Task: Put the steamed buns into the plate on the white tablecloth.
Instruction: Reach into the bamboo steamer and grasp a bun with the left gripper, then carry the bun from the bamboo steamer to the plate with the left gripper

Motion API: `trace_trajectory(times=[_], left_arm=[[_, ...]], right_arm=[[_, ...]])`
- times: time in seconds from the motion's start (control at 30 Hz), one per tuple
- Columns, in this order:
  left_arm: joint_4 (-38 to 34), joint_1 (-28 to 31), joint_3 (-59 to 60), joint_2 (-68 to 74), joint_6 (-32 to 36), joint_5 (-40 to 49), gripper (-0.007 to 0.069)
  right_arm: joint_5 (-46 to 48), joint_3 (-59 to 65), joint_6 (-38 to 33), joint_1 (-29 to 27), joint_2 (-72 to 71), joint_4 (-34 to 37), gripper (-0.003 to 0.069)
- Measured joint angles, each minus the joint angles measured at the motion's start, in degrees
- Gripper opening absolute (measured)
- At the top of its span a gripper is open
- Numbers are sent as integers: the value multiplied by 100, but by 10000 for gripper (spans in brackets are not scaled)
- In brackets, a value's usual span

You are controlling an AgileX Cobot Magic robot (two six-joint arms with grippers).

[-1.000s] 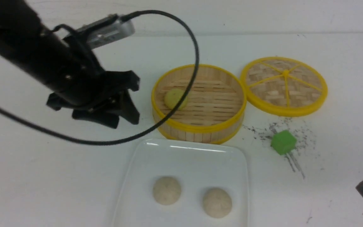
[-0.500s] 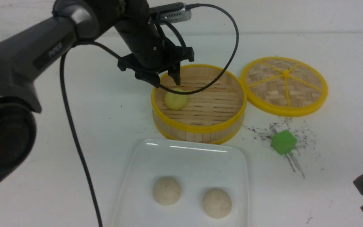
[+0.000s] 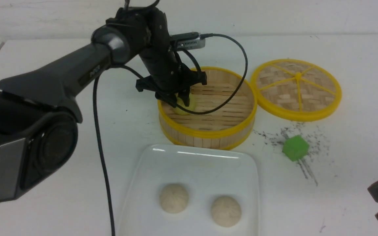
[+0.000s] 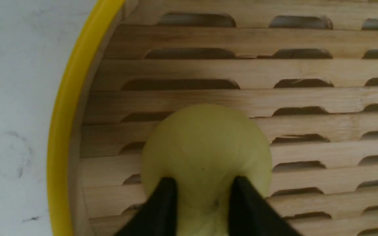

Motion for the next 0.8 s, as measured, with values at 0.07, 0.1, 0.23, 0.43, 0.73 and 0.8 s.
trace_trajectory(times=[0.07,0.1,0.23,0.43,0.73,0.8], left_arm=[[-6,0,-12,-11,5,41,77],[-28,0,-12,-40,5,66,51],[-33,0,-12,-466,76,421,21],[398,-7,-12,-1775,270,1060,21],[-20,-65,1180,-3229,372,1221,21],[-123,-234,1804,-3330,391,1226,21]], right_arm=[[0,0,0,0,0,0,3],[0,0,0,0,0,0,4],[0,0,0,0,0,0,8],[5,0,0,0,0,0,15],[14,0,0,0,0,1,27],[16,0,0,0,0,1,28]])
